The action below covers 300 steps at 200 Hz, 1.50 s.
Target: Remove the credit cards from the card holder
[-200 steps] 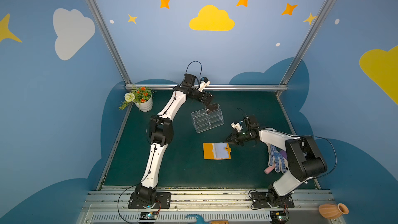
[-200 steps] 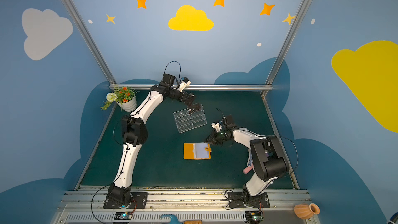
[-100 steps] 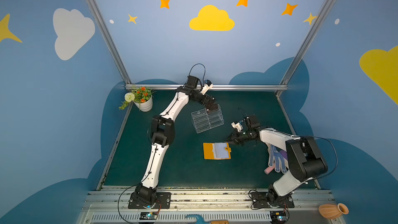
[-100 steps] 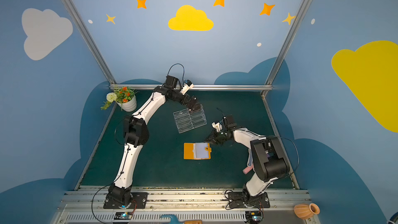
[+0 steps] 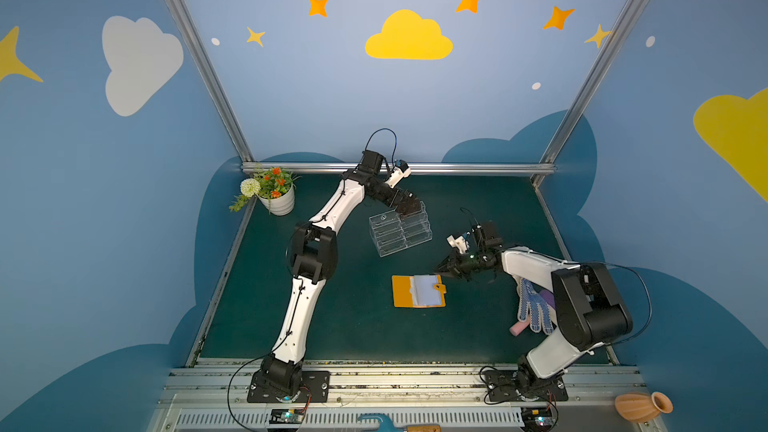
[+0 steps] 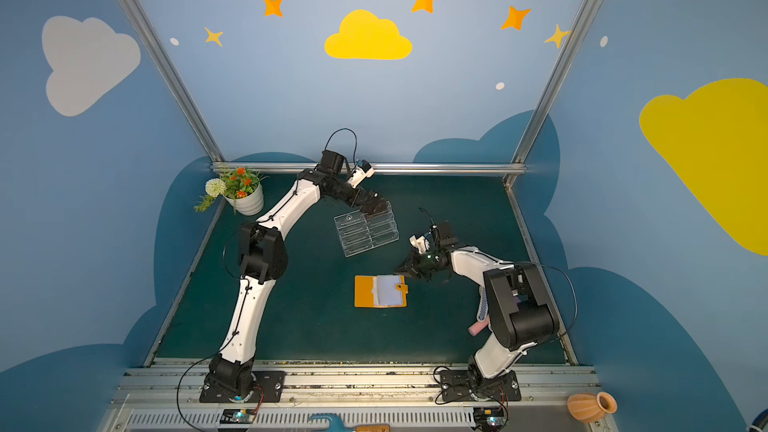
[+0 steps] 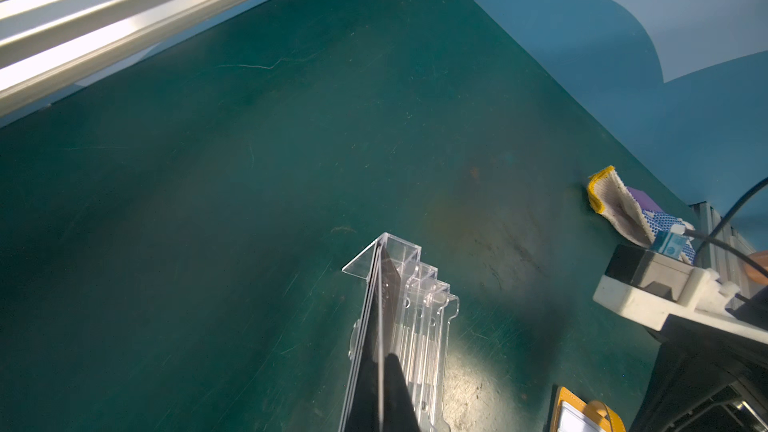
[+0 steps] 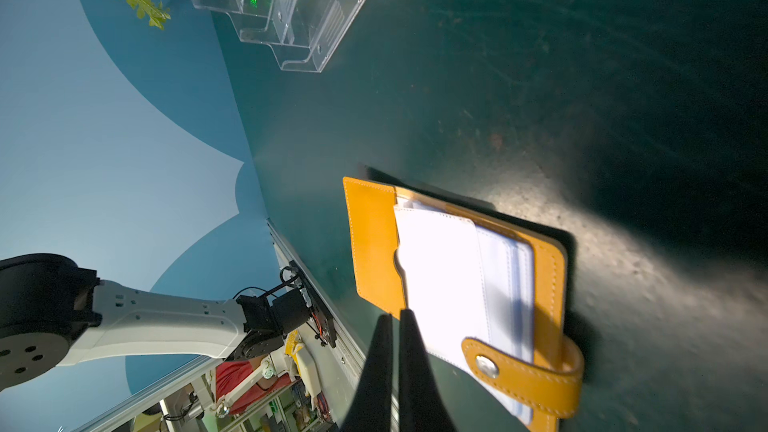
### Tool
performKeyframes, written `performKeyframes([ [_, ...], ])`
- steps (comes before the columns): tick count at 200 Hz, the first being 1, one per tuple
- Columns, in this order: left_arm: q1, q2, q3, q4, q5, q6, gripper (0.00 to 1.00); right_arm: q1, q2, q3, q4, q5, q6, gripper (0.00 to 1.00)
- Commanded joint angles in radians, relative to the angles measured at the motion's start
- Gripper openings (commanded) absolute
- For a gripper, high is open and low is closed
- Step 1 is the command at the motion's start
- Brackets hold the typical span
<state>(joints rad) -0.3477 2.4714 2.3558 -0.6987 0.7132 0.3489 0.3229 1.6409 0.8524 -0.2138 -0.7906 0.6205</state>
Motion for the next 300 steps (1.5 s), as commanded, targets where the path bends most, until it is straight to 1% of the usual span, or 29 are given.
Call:
performKeyframes([
  [1, 0.004, -0.015, -0.015, -0.008, 0.021, 0.026, 0.11, -0.004, -0.026, -0.005, -0.011, -0.01, -0.01, 0.0],
  [15, 0.003, -0.017, -0.016, -0.007, 0.02, 0.024, 0.15, -0.004, -0.025, -0.004, -0.012, -0.01, -0.008, 0.0],
  [30, 0.002, -0.019, -0.016, -0.005, 0.02, 0.024, 0.16, -0.004, -0.026, -0.004, -0.01, -0.011, -0.007, 0.0],
  [44, 0.003, -0.02, -0.017, -0.004, 0.014, 0.02, 0.22, -0.005, -0.027, -0.004, -0.011, -0.01, -0.007, 0.0],
  [63, 0.003, -0.024, -0.018, 0.0, 0.01, 0.014, 0.26, -0.005, -0.029, -0.004, -0.013, -0.011, -0.007, 0.0],
  [84, 0.004, -0.029, -0.011, 0.011, 0.009, -0.009, 0.36, -0.005, -0.027, -0.004, -0.01, -0.01, -0.005, 0.0],
  [98, 0.004, -0.03, 0.001, 0.012, 0.015, -0.023, 0.45, -0.005, -0.027, -0.004, -0.008, -0.01, -0.004, 0.0],
  [116, 0.006, -0.038, 0.009, 0.016, 0.03, -0.045, 0.52, -0.005, -0.026, -0.002, -0.006, -0.012, -0.005, 0.0],
  [142, 0.003, -0.053, 0.015, 0.011, 0.04, -0.054, 0.55, -0.005, -0.026, 0.001, -0.003, -0.014, -0.003, 0.0],
  [209, 0.0, -0.073, 0.008, 0.021, 0.06, -0.079, 0.56, -0.005, -0.017, 0.013, 0.003, -0.019, 0.002, 0.0],
  [230, -0.005, -0.071, 0.01, 0.019, 0.034, -0.073, 0.6, -0.006, -0.019, 0.018, 0.002, -0.018, 0.002, 0.0],
  [241, -0.008, -0.065, 0.016, 0.023, 0.002, -0.074, 0.65, -0.008, -0.018, 0.031, -0.002, -0.017, 0.005, 0.0],
  [249, -0.011, -0.055, 0.032, 0.024, -0.027, -0.084, 0.67, -0.01, -0.019, 0.046, -0.009, -0.009, 0.002, 0.0],
  [272, -0.011, -0.011, 0.083, 0.036, -0.053, -0.143, 0.73, -0.019, -0.025, 0.101, -0.016, -0.008, 0.002, 0.0],
  [300, -0.013, 0.067, 0.202, -0.017, -0.032, -0.168, 0.74, -0.026, -0.006, 0.181, -0.066, -0.01, -0.019, 0.0],
])
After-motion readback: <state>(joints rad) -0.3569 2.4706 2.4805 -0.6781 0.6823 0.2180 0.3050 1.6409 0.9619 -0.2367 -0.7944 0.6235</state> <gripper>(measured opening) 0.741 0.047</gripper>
